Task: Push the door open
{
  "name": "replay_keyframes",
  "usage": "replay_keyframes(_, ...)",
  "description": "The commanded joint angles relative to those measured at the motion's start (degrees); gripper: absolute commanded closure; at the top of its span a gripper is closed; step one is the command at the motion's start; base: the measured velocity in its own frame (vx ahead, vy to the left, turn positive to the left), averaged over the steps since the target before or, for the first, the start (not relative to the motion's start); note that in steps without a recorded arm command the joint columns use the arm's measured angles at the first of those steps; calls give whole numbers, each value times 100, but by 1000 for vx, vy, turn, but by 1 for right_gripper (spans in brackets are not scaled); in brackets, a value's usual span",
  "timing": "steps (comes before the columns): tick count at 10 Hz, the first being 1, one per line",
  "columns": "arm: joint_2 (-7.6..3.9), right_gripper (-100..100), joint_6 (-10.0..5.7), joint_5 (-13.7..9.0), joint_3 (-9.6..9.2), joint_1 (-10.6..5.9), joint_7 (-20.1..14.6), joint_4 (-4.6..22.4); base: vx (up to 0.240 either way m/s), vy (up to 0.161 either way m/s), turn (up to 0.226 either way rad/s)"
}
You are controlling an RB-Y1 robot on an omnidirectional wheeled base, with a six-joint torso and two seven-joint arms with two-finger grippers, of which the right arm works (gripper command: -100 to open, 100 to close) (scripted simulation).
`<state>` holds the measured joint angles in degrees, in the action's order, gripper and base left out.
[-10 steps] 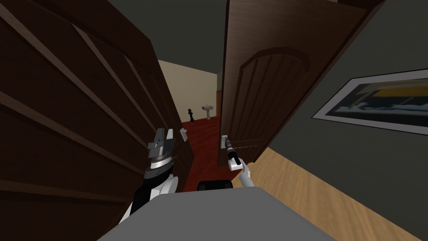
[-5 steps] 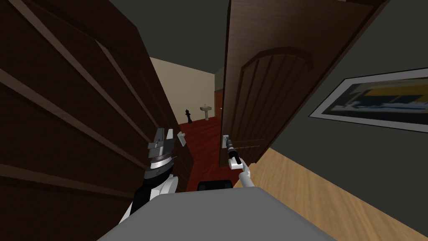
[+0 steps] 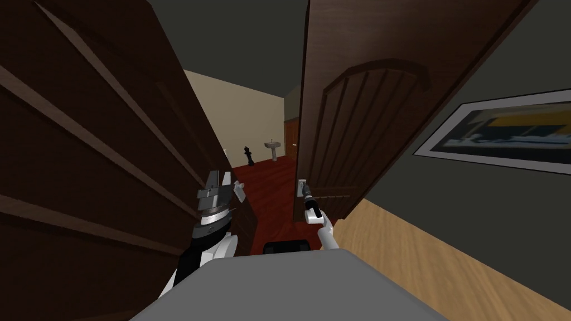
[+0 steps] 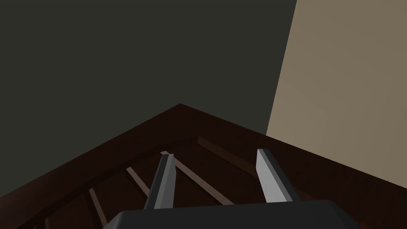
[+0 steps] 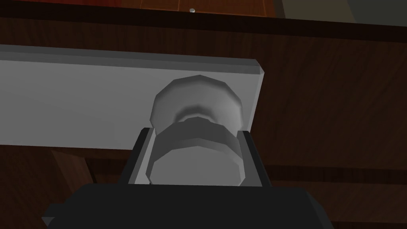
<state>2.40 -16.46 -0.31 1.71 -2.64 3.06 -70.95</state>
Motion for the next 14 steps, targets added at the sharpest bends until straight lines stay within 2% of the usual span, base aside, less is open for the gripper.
replay_keyframes(1,-55,100,1,-23,-53,29,23,-28,157,12,-164)
replay_keyframes(6,-219,100,7,-114,-265,147,115,-142,236,-15,-214)
replay_keyframes(7,-269,-100,-19,-261,-304,37,224,-8,39,-40,-87)
replay_keyframes(11,-403,-100,-149,-782,-479,-309,624,404,-164,-25,-42)
replay_keyframes(14,-419,-100,-219,-1064,-573,-496,841,627,-117,-27,-44)
